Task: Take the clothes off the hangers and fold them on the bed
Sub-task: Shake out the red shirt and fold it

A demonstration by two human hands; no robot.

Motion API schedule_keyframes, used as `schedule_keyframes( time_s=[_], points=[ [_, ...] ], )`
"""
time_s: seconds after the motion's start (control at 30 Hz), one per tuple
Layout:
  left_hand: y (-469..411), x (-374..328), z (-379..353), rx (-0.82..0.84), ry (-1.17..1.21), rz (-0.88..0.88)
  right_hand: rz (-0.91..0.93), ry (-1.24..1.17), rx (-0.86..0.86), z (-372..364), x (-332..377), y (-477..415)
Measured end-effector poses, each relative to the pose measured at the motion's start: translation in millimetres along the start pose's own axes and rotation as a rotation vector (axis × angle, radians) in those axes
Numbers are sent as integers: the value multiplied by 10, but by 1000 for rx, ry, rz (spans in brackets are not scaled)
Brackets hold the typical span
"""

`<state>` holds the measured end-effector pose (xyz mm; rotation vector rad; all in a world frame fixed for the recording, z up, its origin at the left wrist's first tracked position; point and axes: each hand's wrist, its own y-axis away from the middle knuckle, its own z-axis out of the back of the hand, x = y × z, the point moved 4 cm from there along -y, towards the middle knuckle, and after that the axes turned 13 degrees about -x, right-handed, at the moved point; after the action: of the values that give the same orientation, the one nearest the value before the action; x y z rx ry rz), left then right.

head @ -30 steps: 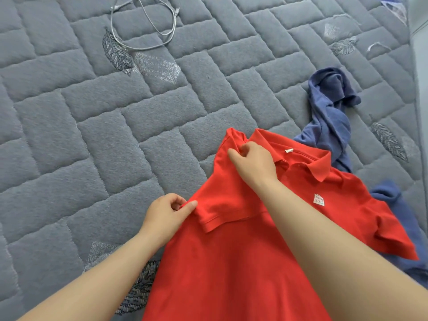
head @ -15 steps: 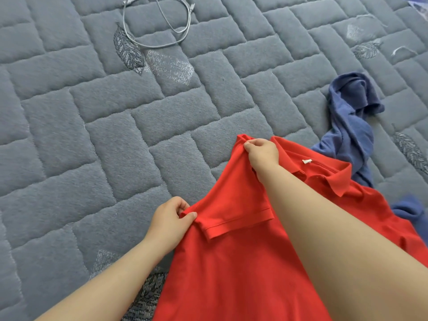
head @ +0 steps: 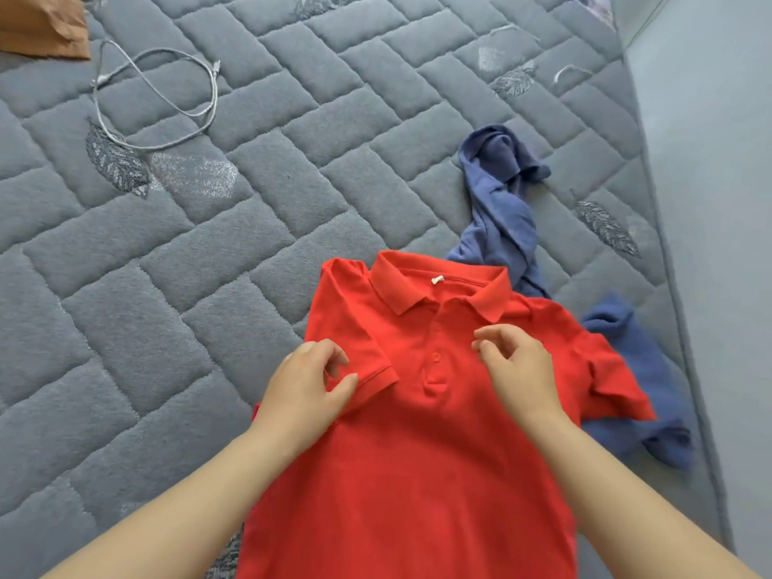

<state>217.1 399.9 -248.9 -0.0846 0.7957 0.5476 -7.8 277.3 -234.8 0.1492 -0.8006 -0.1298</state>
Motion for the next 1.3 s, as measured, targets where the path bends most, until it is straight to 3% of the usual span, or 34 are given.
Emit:
schedule_keyframes(
  time_s=[0.37,0.57,0.7,0.77,0.93,1.07,1.2,1.3],
  points=[
    [-47,-1232,-881,181,-8,-259,-137,105,-215,1182,-941,-169],
    [-200,-1704,-1386,187,-38,-366,-155,250,-354,1380,-1265,-334],
    [-414,-1904,-1701,208,-123,-449,-248,252,-144,1347,-1440,-486],
    [-534,-1969,-1872,252,-214,-502,-198,165,-120,1389,-1463,-551],
    [-811,-2005,-2233,357,-410,-501,-114,-205,-296,1688,-1426,-693],
    [-921,-1914,-2362,370,-560,-466,-299,-357,-337,1711,-1603,-774],
    [-937,-1931,-2397,274,-502,-480,-730,-760,-102,1394,-1895,-530],
    [-987,-1956,-2384,165,-374,-405,-688,-916,42,1210,-1942,-304]
  ],
)
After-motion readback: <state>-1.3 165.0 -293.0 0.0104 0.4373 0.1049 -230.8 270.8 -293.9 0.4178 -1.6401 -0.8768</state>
